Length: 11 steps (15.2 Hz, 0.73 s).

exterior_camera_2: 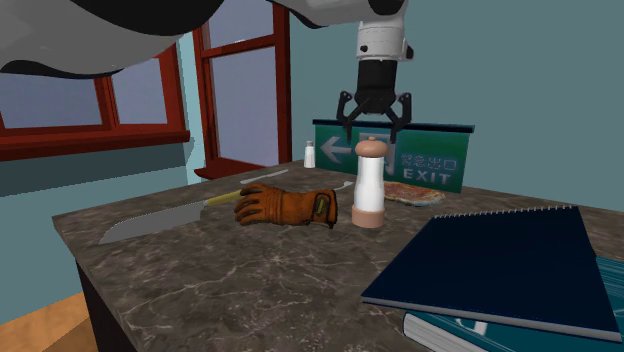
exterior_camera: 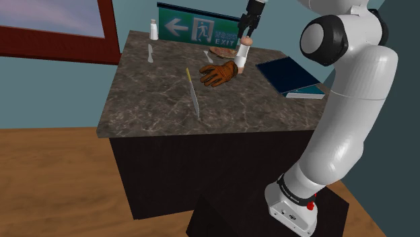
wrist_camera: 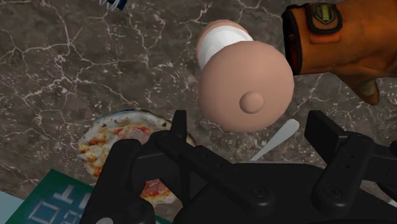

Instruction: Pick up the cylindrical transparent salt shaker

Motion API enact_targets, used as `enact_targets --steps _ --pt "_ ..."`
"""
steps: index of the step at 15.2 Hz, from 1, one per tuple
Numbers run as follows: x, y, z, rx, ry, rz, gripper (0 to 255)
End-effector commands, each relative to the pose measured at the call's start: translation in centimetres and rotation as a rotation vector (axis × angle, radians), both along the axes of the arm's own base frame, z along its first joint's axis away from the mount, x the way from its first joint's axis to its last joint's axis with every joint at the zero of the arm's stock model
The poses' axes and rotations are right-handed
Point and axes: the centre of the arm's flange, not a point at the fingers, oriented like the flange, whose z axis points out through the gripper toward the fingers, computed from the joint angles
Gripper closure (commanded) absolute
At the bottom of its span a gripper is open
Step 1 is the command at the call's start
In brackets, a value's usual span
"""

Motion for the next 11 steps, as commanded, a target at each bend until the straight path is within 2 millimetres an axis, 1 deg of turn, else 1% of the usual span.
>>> enact_targets --steps 1,2,4,5,11 --pt "-0.06 0.0 -1.08 0.0 0.0 0.0 0" --pt "-0.06 0.0 -1.38 0.0 0.0 0.0 0" --pt "-0.06 0.0 -1.39 0.0 0.0 0.0 0" --pt "-0.06 -0.03 -1.4 0.0 -0.001 0.0 255" --pt "-0.09 -0.03 -1.38 0.0 -0.001 0.0 255"
